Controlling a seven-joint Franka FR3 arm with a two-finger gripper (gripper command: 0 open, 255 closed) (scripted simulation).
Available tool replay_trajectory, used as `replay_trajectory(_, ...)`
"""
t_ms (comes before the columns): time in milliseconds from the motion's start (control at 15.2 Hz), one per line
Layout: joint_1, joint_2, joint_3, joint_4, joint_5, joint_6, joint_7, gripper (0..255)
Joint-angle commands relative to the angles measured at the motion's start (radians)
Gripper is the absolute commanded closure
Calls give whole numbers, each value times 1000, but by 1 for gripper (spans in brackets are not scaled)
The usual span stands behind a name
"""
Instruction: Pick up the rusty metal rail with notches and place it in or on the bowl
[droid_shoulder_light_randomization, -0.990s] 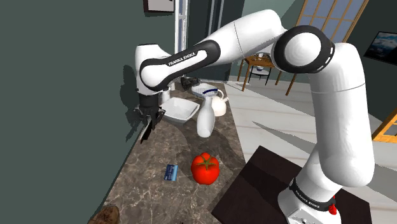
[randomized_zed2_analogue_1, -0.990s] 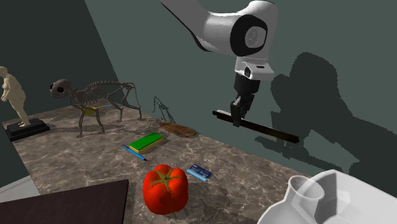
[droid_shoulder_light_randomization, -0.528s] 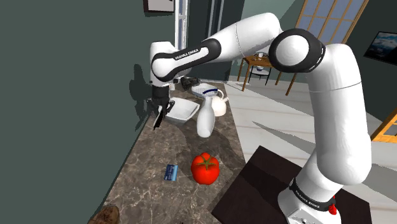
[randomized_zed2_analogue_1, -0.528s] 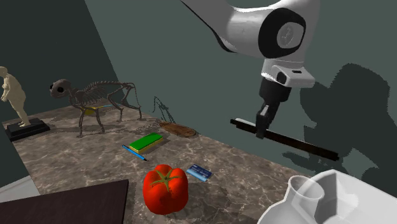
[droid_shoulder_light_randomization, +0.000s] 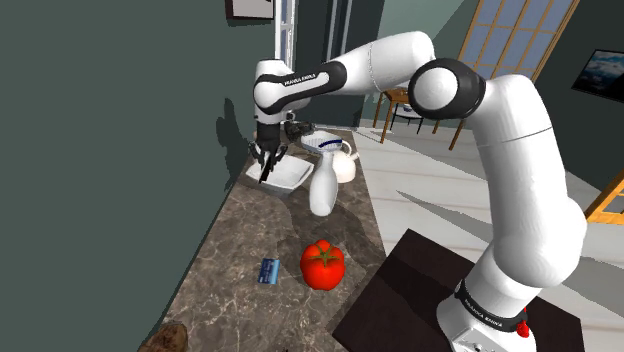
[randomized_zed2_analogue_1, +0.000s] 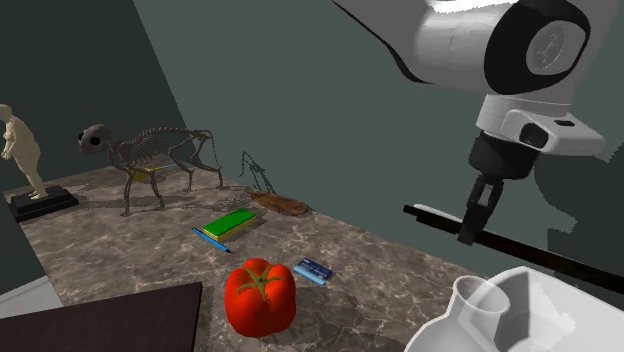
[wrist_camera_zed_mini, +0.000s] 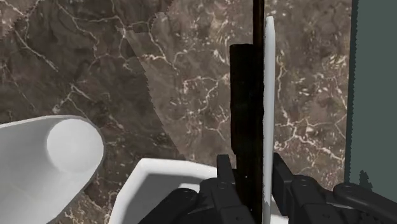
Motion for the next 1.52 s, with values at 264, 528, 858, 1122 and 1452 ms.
replay_trajectory(264, -54, 123, -29, 225, -9, -107, -102, 255)
replay_trajectory(528, -74, 237, -46, 431, -16, -201, -160, 255)
replay_trajectory(858, -77, 249, -48, 383, -18, -142, -161, 255)
replay_trajectory(1122, -79, 264, -50, 355, -20, -100, -162, 255)
replay_trajectory(1452, -79, 288, -53, 330, -23, -51, -162, 255)
